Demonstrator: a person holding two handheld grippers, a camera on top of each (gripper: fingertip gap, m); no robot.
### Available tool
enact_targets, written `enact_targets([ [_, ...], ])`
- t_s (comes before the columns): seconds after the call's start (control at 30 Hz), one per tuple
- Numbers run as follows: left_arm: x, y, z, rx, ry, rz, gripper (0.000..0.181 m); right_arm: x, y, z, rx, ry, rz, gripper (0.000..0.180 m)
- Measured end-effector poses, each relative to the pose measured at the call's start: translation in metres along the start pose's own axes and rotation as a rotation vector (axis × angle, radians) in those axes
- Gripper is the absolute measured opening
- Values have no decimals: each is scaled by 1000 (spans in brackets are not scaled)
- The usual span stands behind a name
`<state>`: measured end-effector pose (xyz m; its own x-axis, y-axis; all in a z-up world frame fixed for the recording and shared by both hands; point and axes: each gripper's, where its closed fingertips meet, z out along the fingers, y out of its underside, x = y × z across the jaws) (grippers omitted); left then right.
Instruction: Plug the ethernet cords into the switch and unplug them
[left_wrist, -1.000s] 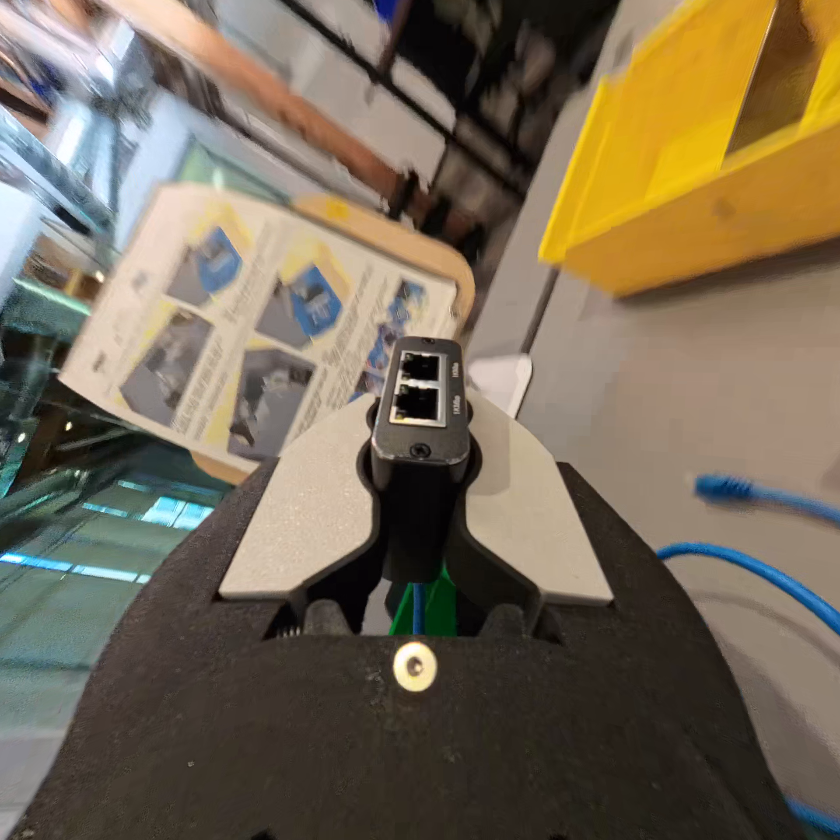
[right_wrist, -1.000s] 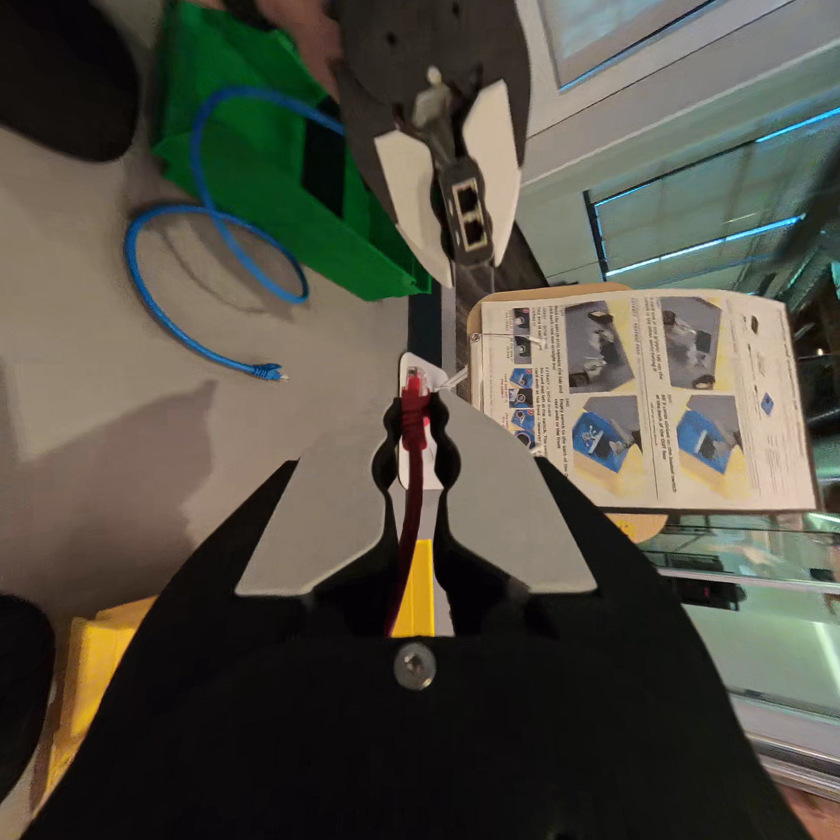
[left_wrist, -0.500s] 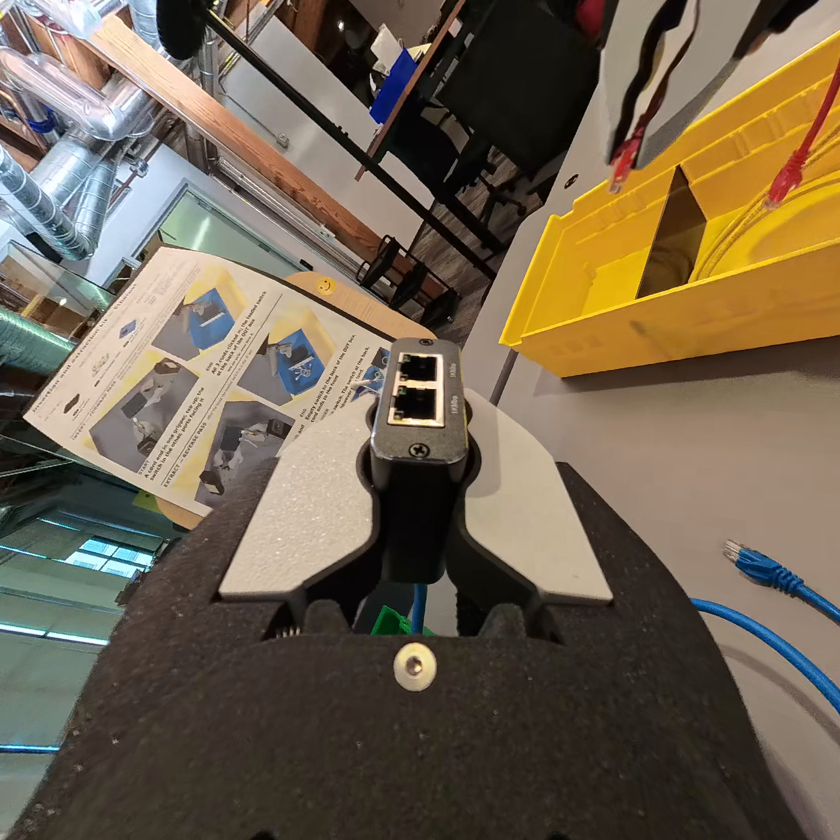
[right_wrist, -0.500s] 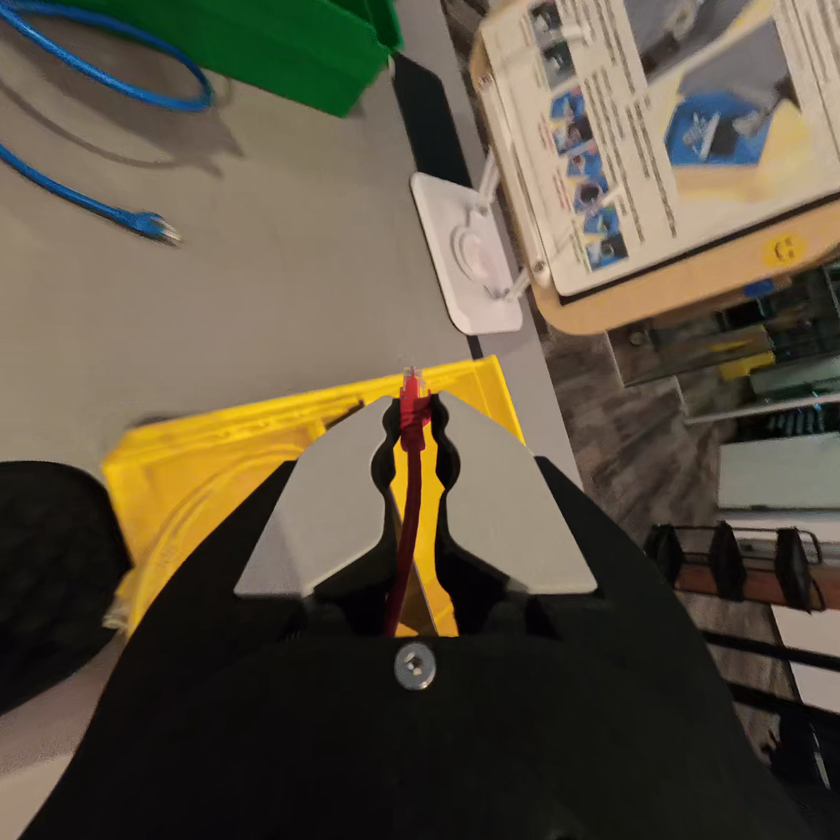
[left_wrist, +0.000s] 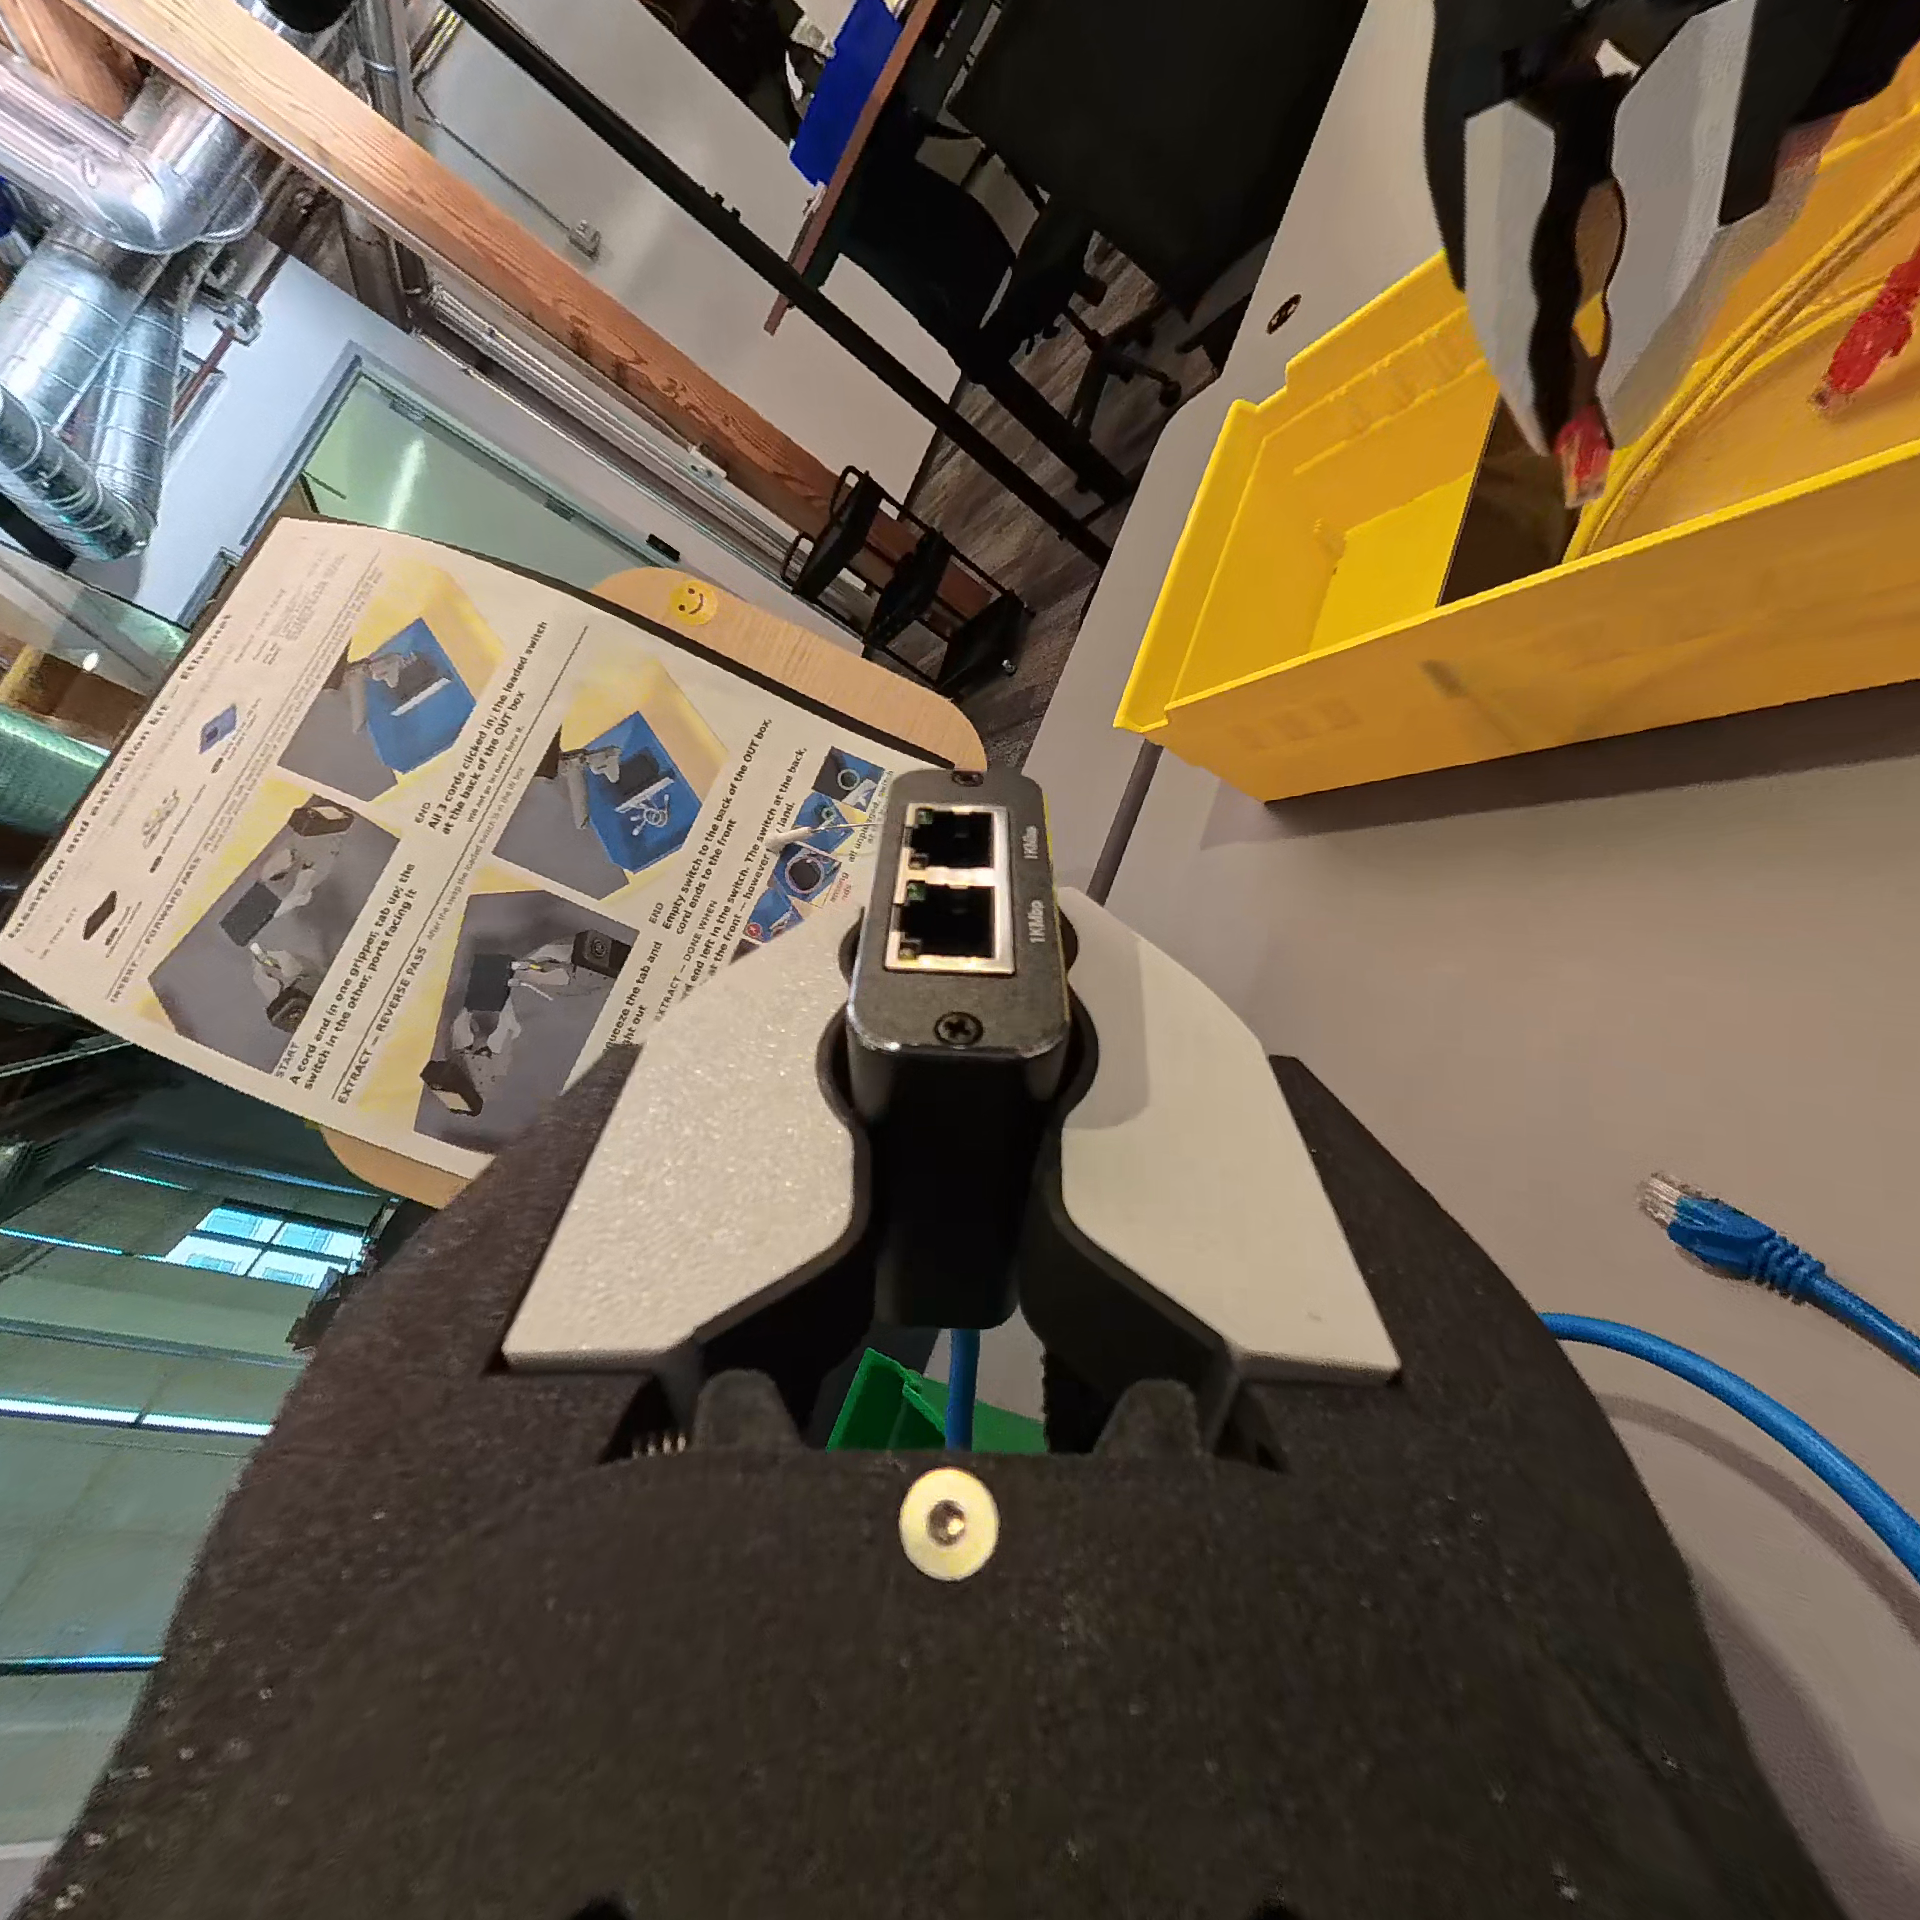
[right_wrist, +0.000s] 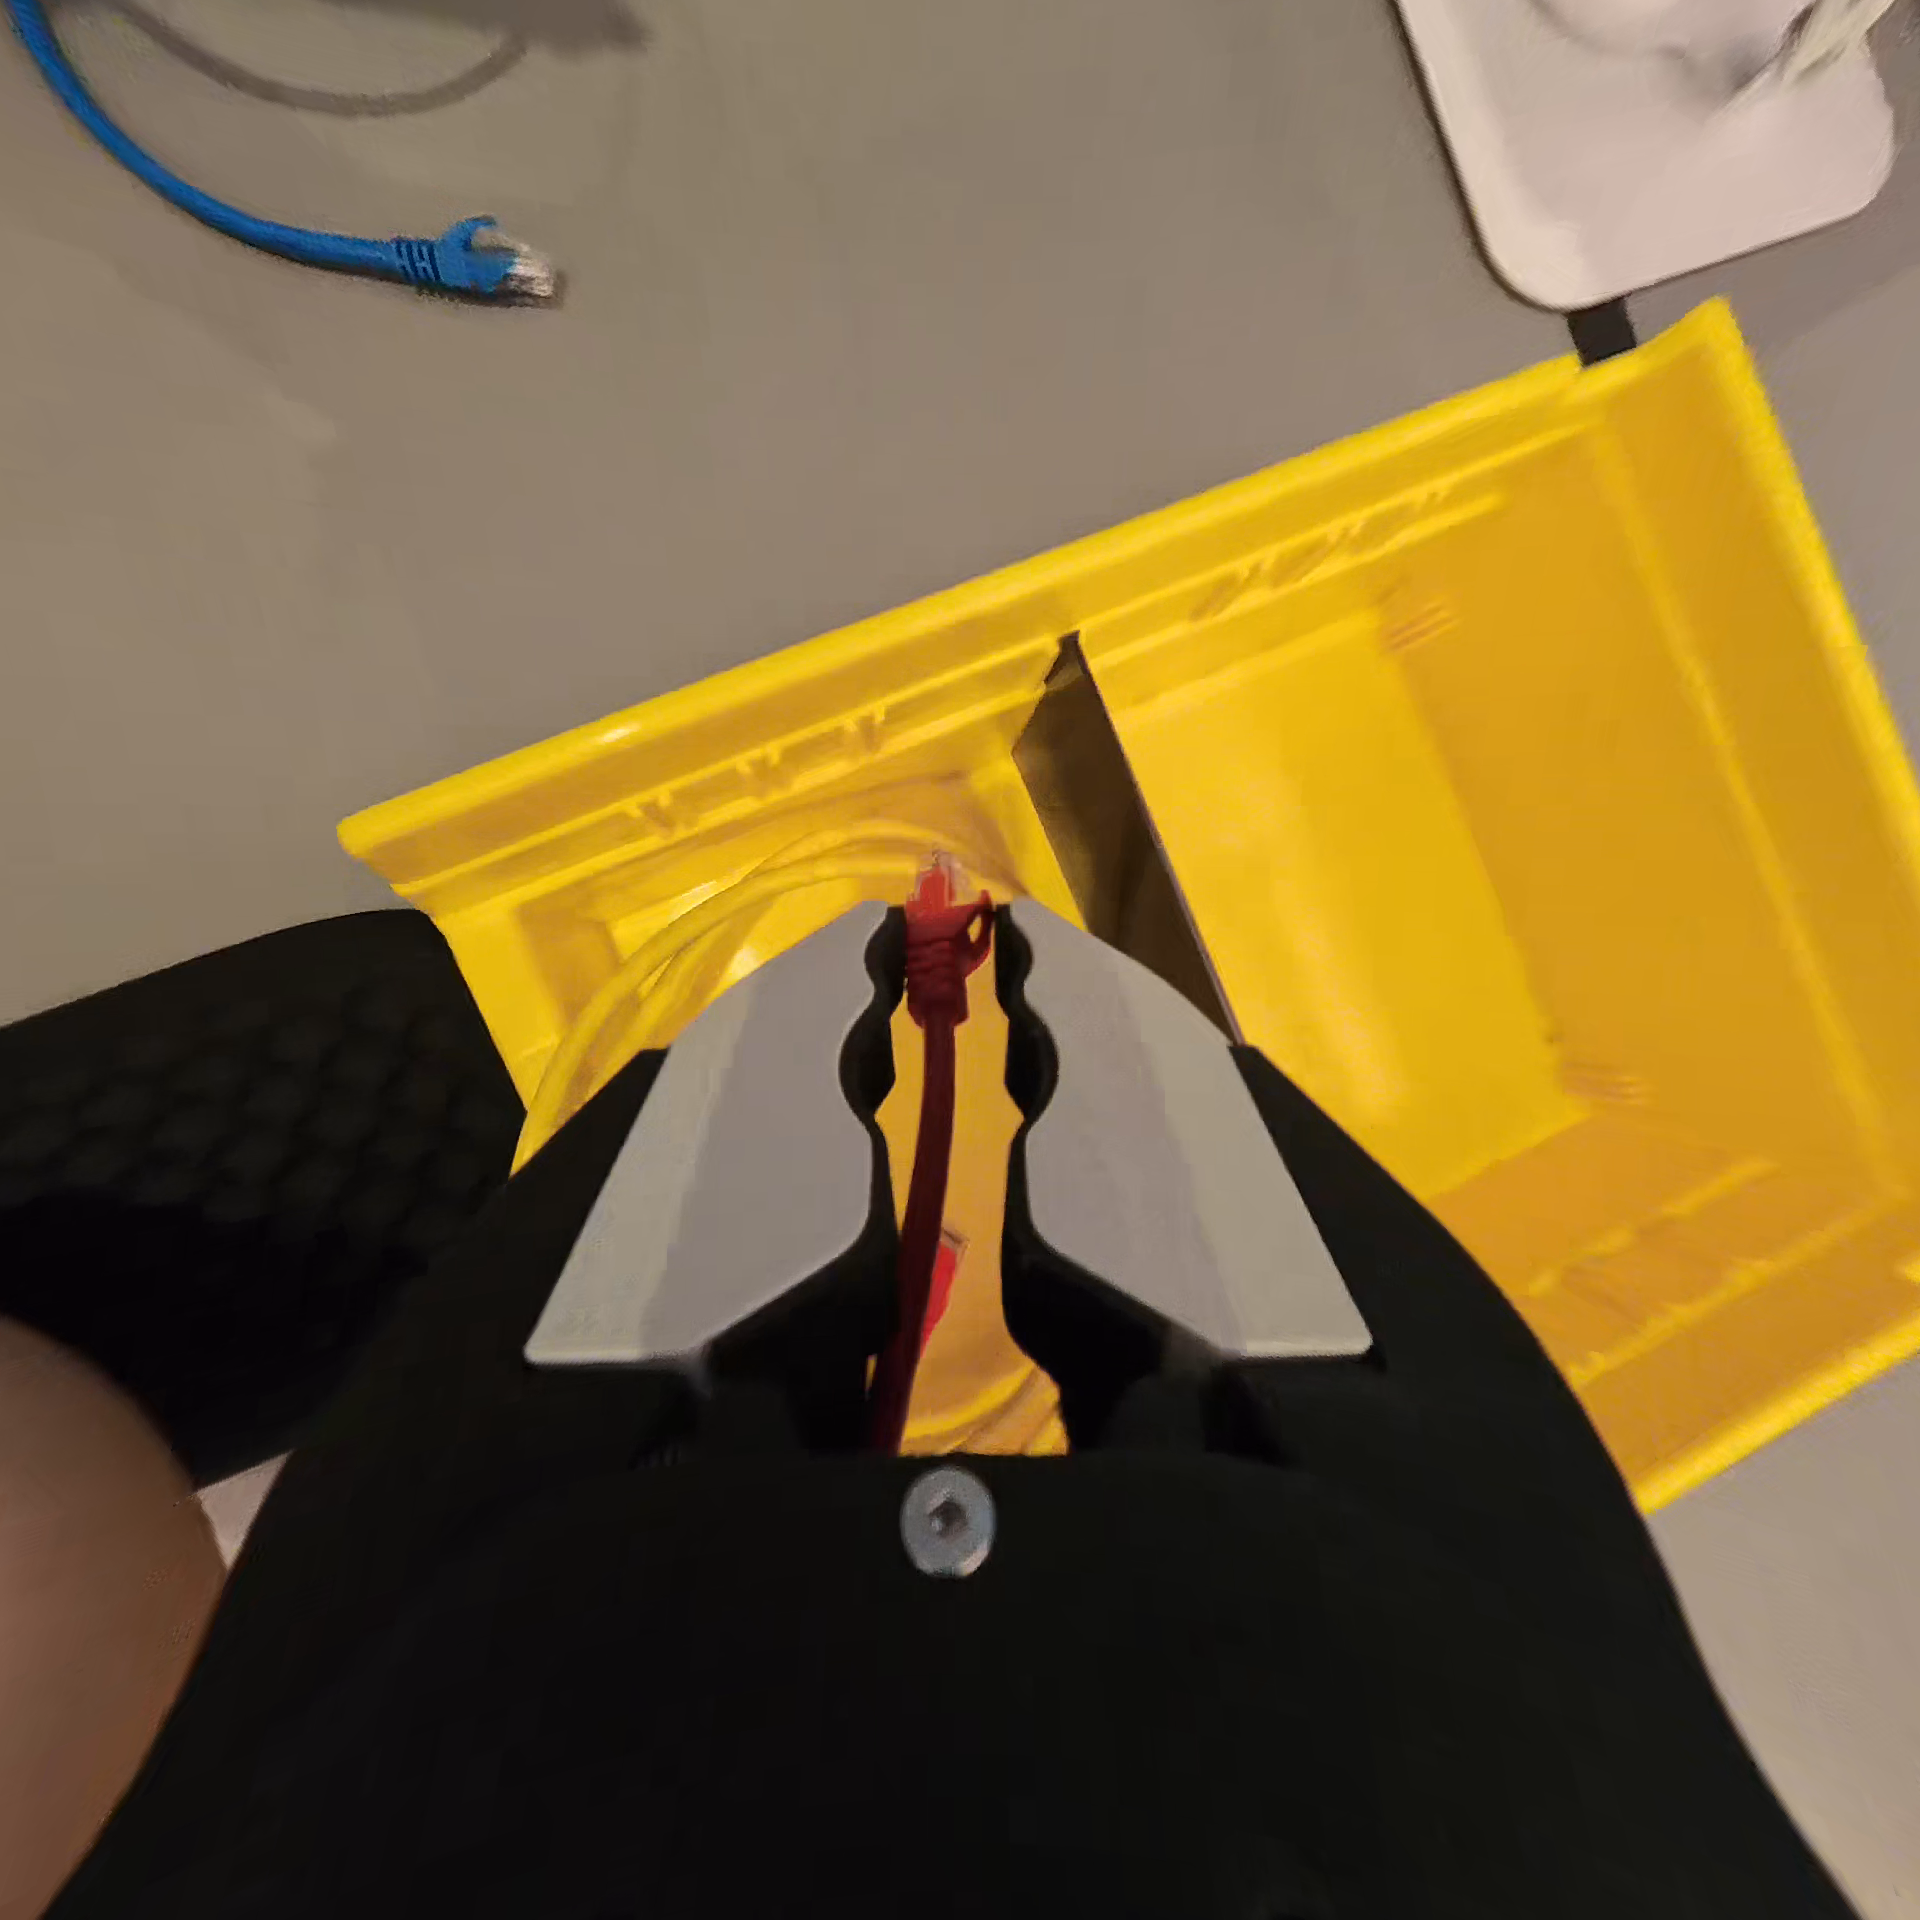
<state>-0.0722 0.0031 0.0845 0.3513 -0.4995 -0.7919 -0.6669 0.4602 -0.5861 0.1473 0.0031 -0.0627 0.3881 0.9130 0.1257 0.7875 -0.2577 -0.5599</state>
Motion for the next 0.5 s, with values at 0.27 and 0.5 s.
enact_targets([
  [0.27,4,4,2,-21,26,-3,28,-2,-14,-11,111,-26,59,38],
  [0.5,10,5,5,-37,43,9,27,-1,-39,-42,275,71,-9,43],
])
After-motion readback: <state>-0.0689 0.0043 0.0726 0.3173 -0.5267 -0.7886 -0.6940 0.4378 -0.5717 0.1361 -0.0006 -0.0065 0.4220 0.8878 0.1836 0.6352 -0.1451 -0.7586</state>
